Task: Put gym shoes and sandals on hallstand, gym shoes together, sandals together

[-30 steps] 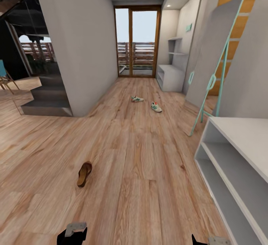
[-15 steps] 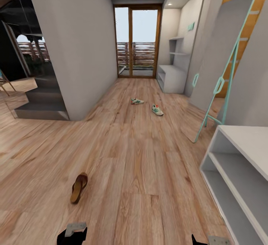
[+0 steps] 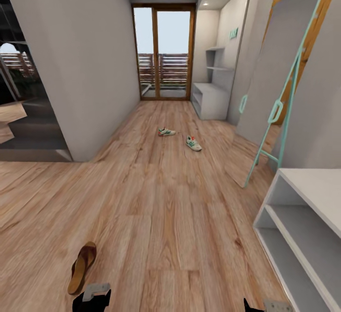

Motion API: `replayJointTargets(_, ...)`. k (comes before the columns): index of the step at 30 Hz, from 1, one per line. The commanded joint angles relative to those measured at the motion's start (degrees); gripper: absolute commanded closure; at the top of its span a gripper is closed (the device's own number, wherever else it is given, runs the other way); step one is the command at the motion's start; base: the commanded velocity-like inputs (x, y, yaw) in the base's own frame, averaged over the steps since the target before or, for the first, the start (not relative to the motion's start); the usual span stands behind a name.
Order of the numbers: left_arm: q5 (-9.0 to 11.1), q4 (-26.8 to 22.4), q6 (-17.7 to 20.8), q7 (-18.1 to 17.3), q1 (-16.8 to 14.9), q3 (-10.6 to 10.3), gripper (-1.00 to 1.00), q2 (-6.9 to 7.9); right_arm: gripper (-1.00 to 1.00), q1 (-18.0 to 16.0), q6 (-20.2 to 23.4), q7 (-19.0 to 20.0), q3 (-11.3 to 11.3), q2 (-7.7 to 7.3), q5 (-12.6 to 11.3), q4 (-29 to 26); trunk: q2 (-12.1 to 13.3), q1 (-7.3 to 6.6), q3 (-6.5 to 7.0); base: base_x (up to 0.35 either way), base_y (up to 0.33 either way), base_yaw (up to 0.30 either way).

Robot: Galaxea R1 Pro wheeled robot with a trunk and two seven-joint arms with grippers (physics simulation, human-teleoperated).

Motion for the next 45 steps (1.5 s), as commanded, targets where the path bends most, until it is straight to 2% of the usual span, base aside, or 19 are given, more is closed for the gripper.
replayJointTargets(1,0.39,0.05,-0.17,-0.04,-0.03,-0.03,-1.00,0.00,-1.00,-0.03,-0.21,0.01,-0.11,0.01,0.07,0.07,-0.02,0.02,-0.05,0.340,0.000,-0.024)
replayJointTargets(45,0.41,0.05,-0.20,-0.04,-0.03,-0.03,-1.00,0.00,-1.00,-0.03,-0.24,-0.19,-0.18,-0.07,0.07,0.12,-0.02,0.02,-0.05,0.340,0.000,-0.002)
